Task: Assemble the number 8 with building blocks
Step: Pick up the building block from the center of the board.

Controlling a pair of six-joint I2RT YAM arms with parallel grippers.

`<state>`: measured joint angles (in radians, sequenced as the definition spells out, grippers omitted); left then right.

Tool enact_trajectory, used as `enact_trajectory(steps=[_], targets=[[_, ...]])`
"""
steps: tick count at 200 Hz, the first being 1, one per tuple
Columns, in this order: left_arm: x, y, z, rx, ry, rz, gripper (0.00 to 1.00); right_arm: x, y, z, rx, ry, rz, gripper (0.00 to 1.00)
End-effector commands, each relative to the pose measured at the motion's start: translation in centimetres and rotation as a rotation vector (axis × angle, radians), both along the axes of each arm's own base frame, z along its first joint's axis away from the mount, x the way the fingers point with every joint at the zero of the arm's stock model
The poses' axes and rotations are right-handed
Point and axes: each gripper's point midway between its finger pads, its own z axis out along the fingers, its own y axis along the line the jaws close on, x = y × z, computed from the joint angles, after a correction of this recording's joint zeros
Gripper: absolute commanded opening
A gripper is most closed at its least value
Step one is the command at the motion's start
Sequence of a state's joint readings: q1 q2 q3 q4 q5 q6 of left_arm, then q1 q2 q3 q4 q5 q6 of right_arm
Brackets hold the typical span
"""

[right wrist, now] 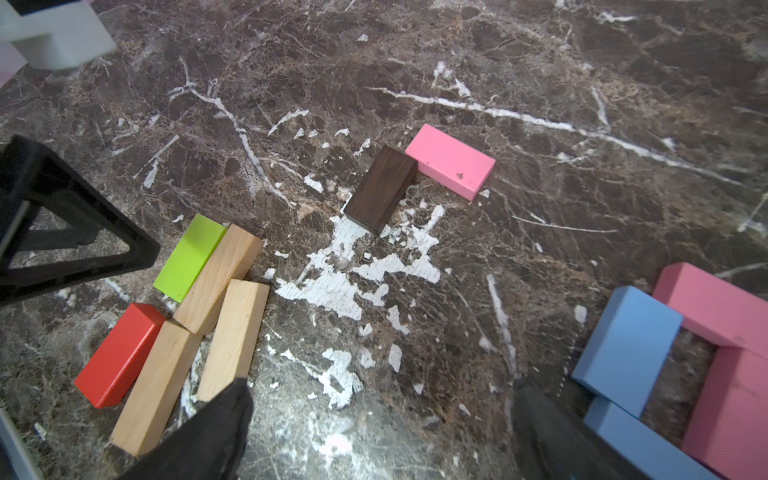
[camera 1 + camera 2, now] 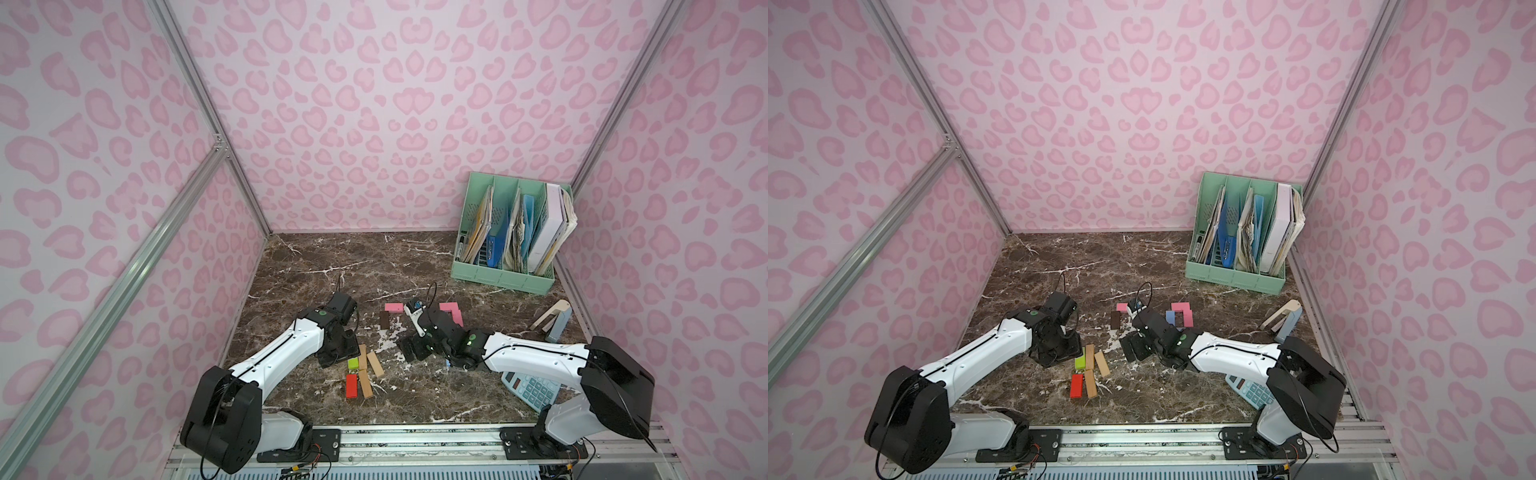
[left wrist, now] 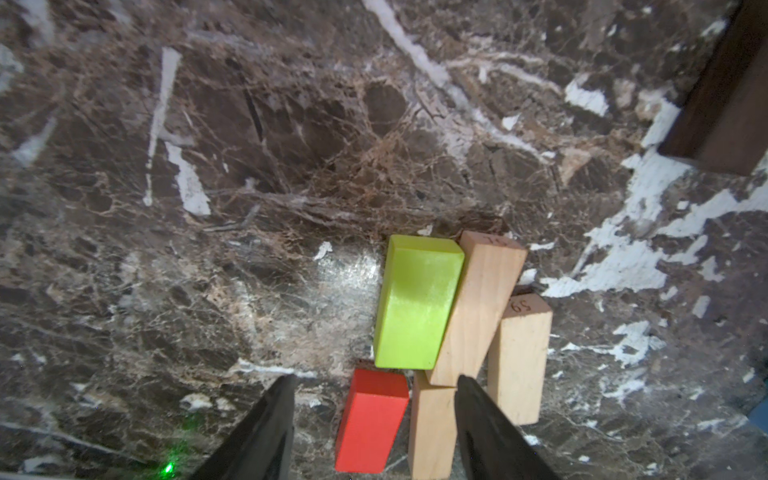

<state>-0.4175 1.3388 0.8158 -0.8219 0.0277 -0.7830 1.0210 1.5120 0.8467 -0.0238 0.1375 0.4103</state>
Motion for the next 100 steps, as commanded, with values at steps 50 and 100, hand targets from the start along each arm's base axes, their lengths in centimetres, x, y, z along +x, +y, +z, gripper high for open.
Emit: enact_trajectory(steps=[50,100], targets=[[1.0,-0.2,-1.1,0.028,0.001,0.013,0.61,0.2,-0.7,0.6,0.025,-0.015,-0.011,1.00],[1.1,-0.7,-2.3,0.021,0.031,0.006,0.58,0.2,-0.9,0.6,0.032,-0.011,-0.012,1.00]])
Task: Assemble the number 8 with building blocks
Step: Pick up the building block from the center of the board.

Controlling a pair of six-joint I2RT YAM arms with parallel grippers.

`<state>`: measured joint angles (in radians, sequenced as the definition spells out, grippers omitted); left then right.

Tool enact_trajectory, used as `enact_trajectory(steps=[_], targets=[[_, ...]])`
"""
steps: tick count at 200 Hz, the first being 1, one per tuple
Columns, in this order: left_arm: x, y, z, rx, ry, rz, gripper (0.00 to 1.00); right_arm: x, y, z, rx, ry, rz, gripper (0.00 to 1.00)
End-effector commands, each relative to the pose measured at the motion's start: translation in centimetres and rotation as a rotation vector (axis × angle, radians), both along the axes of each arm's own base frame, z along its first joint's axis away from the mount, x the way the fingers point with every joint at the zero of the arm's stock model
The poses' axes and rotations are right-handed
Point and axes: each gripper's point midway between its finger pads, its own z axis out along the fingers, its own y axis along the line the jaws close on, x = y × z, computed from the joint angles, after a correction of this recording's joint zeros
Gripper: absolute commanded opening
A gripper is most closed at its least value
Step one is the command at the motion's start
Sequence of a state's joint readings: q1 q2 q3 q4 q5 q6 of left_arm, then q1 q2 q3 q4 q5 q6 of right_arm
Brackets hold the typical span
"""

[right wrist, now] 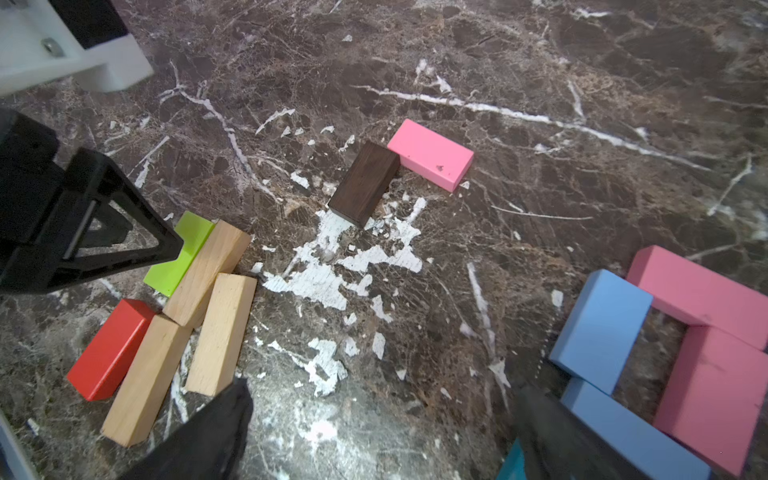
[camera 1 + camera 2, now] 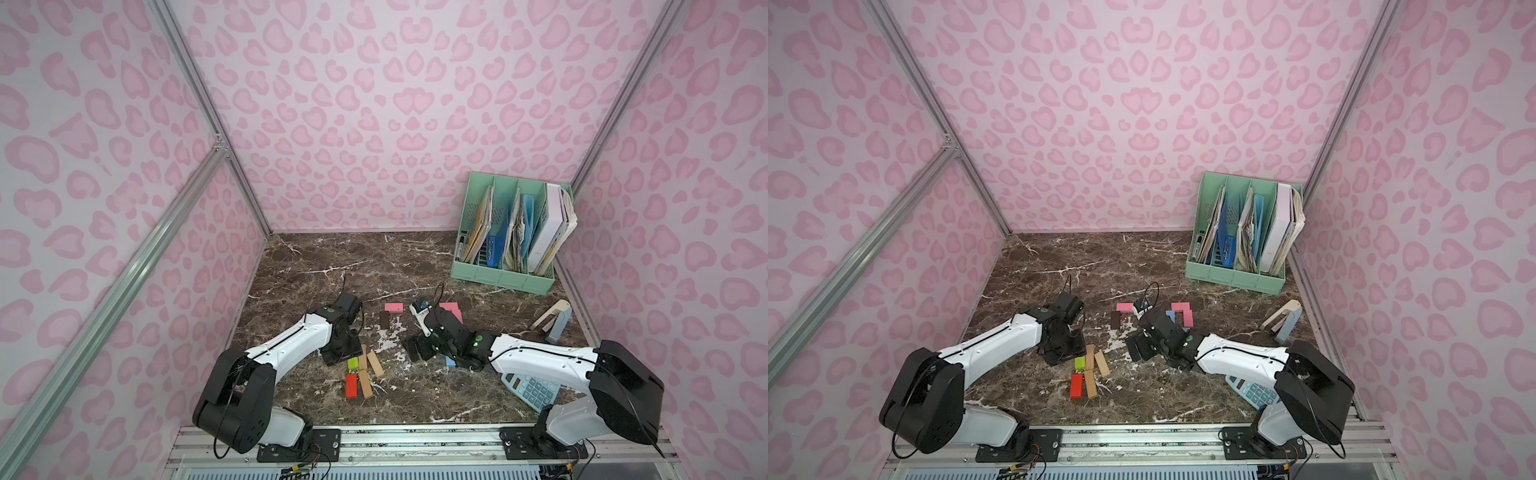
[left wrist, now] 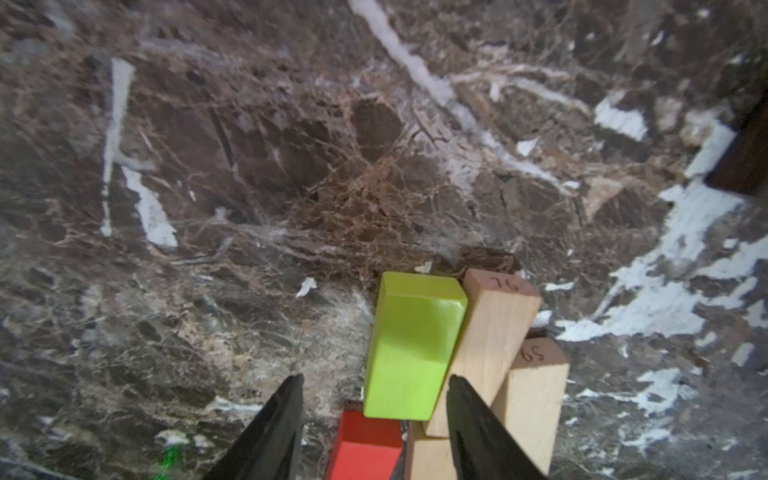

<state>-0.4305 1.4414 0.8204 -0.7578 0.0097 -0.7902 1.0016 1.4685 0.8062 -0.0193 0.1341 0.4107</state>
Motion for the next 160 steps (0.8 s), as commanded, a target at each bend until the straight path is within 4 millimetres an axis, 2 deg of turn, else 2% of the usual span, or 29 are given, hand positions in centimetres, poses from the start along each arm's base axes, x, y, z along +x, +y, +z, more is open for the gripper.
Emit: enact_trajectory(steps=[1,105,160], targets=[[0.2,-0.3,-0.4,-0.009,0.005,0.010,0.58,0.1,0.4,0.4,0.023,-0.009,0.006,1.00],[0.3,-0.6,-1.8,-0.006,0.044,0.005,0.47,0.0,0.3,-0.1,0.024,0.001,0.003,1.00],[0.6,-1.1,-0.6,-0.028,0.008,-0.011,0.47,0.0,0.1,-0.3,0.023,0.002,0.000,1.00]])
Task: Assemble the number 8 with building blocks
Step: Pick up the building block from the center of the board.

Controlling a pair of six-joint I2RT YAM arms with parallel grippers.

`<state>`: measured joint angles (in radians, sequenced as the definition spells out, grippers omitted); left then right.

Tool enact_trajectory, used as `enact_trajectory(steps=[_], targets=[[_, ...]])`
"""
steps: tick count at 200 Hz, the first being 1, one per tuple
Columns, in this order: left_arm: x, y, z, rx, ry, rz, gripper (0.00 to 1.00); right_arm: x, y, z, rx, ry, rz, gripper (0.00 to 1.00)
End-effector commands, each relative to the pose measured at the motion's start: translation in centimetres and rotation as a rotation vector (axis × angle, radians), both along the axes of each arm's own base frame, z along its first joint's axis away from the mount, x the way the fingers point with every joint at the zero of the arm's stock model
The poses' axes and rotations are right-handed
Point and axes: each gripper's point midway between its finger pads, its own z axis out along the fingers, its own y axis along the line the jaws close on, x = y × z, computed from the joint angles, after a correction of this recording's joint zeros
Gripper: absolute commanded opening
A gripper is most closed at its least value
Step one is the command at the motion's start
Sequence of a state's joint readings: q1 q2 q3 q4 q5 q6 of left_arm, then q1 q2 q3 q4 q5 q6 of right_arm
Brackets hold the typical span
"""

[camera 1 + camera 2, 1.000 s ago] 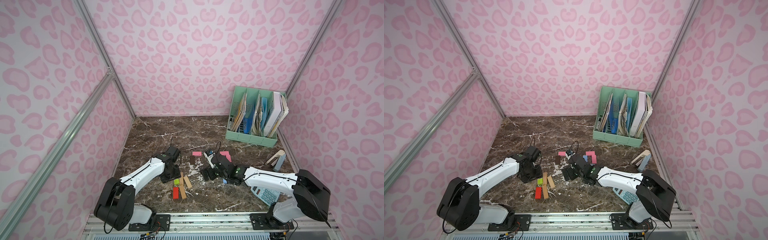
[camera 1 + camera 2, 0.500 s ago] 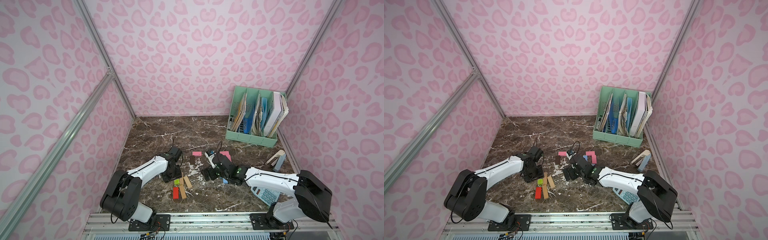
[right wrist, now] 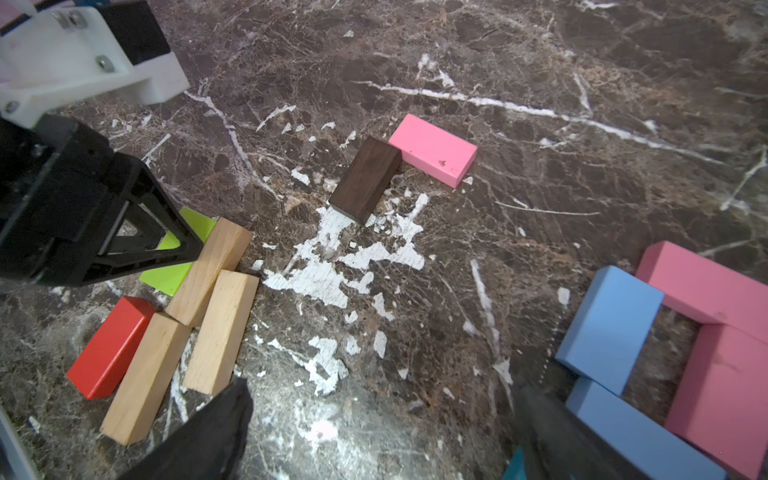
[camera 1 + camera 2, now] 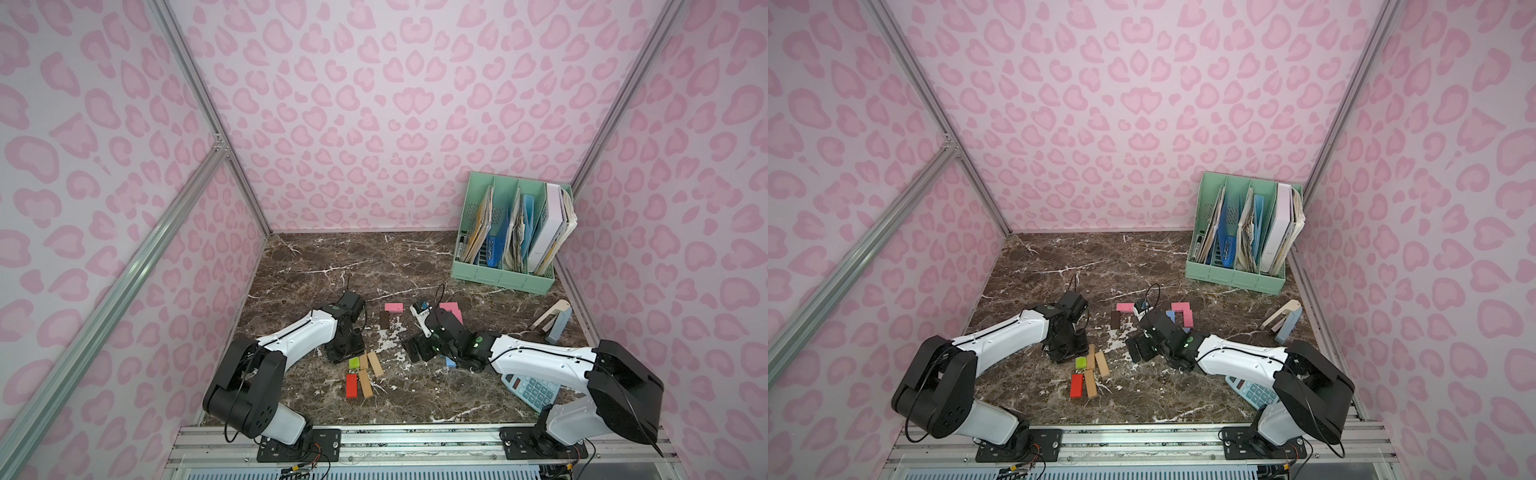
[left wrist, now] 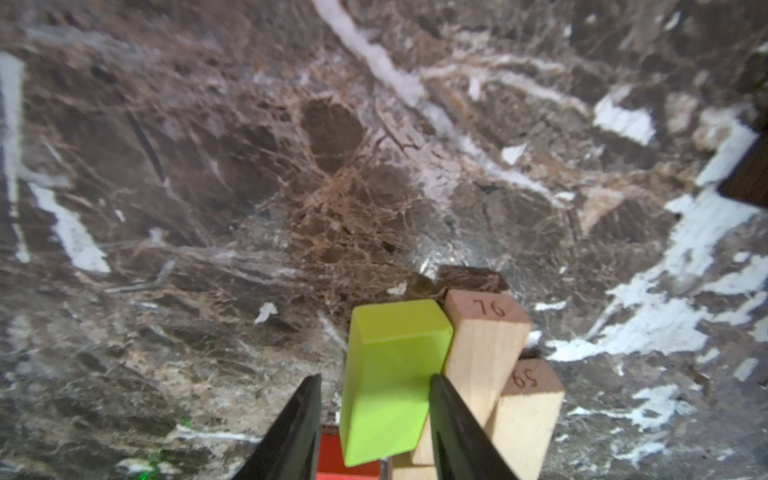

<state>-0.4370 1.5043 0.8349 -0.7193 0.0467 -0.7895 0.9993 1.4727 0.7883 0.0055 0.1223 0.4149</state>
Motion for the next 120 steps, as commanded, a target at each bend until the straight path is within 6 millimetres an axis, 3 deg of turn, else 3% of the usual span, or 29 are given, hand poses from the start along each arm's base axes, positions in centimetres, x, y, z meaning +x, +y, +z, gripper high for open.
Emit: enact_trajectory(steps=[1,36,120], targets=[[0.0,0.0,0.4,0.001,-0.016,0.001,0.47,0.1,0.1,0.2,0.015,-0.006,-0.003,1.00],[0.1,0.2,1.1,0.010,-0.037,-0.001,0.47,0.1,0.2,0.0,0.014,-0.003,0.000,1.00],[-0.5,0.1,-1.1,0.022,0.034,-0.009,0.41,-0.1,-0.1,-0.1,0.015,0.001,-0.005,1.00]])
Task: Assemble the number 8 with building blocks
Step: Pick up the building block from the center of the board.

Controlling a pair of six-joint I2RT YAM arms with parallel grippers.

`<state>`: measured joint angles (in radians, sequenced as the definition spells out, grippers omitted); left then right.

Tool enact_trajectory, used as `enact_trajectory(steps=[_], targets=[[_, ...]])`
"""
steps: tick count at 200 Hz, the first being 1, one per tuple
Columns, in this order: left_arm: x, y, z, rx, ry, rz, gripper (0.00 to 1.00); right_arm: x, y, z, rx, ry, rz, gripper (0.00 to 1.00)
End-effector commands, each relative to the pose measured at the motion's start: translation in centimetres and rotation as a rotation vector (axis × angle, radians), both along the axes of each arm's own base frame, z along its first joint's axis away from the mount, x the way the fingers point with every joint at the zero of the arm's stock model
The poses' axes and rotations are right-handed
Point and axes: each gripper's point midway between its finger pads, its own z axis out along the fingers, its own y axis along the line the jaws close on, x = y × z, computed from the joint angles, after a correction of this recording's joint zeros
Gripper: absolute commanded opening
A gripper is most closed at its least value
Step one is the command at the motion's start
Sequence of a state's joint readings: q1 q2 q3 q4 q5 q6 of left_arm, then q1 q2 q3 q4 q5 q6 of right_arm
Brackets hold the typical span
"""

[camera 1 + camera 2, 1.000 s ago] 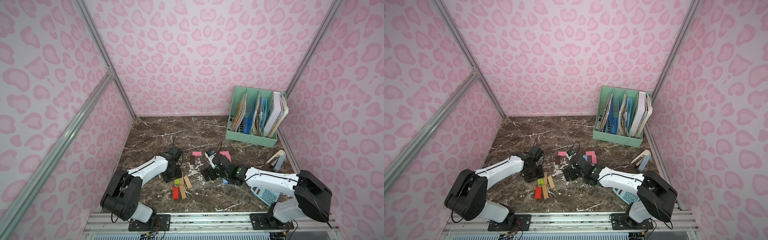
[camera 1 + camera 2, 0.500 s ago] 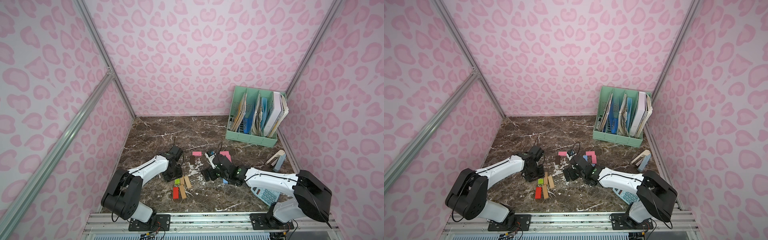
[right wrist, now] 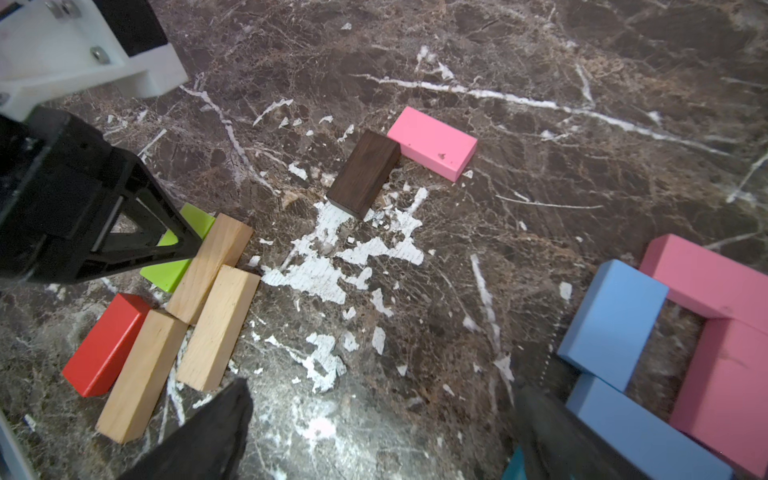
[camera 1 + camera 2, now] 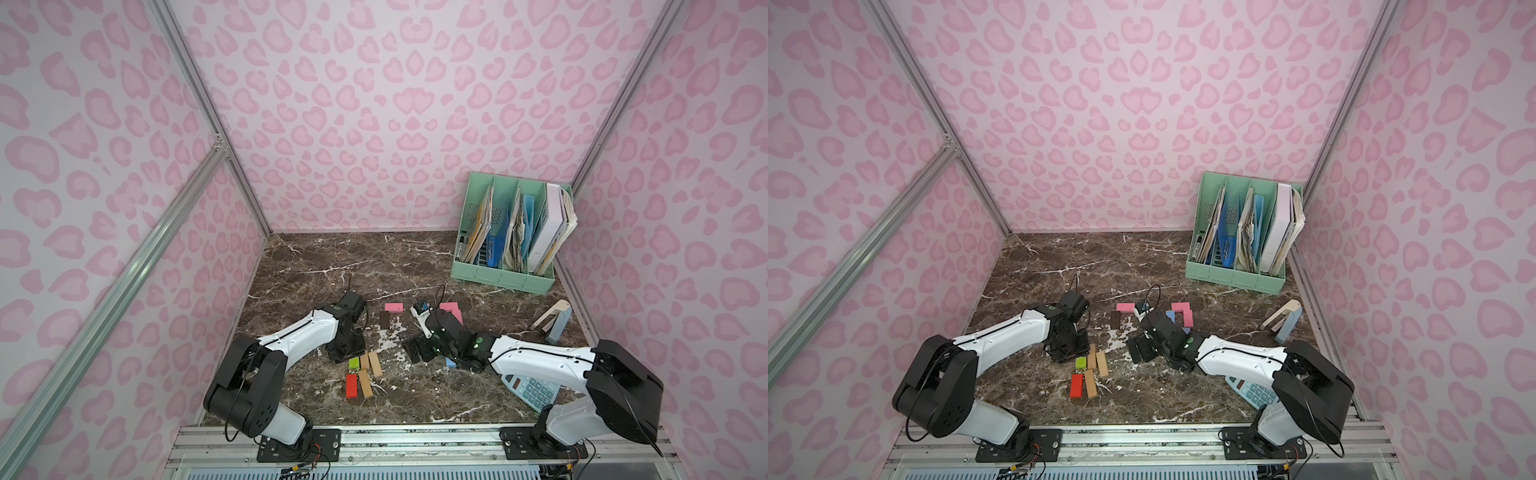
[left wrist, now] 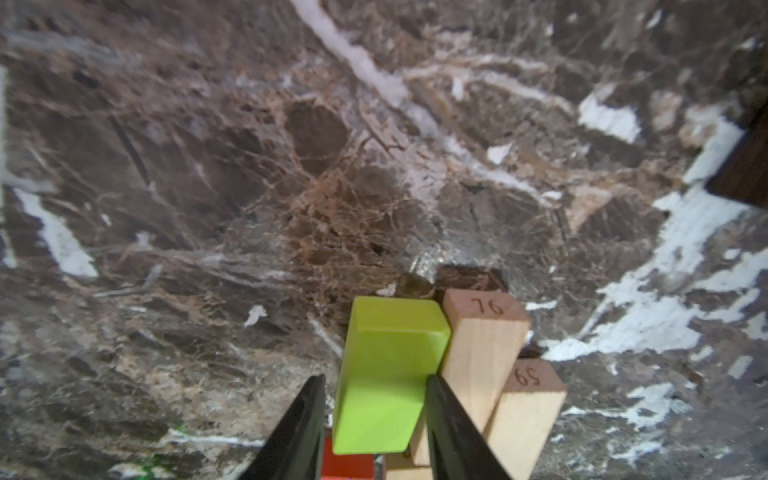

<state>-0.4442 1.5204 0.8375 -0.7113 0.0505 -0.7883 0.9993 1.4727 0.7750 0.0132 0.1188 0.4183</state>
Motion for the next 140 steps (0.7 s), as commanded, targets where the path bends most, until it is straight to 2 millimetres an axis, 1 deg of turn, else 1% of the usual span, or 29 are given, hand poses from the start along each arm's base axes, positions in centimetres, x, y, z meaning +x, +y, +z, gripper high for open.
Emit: enact_trajectory(steps=[1,25,47,80,119,140], targets=[[-0.5,0.4,-0.7,0.023,0.027,-0.001,0.41,0.1,0.1,0.3,0.016,-0.005,-0.005,1.00],[-0.4,0.1,-0.7,0.015,0.025,-0.005,0.40,0.1,0.0,0.2,0.014,-0.004,-0.007,1.00],[-0.1,-0.3,-0.2,0.000,0.004,-0.014,0.40,0.1,0.1,0.2,0.017,-0.004,-0.005,1.00],[0.3,-0.8,0.8,-0.014,-0.030,-0.029,0.46,0.1,0.1,0.0,0.014,-0.001,-0.005,1.00],[-0.2,-0.5,-0.1,0.009,0.006,-0.030,0.47,0.1,0.1,-0.1,0.012,-0.002,-0.004,1.00],[-0.5,-0.3,-0.7,0.019,0.033,-0.027,0.45,0.0,0.0,-0.2,0.009,0.001,-0.004,1.00]])
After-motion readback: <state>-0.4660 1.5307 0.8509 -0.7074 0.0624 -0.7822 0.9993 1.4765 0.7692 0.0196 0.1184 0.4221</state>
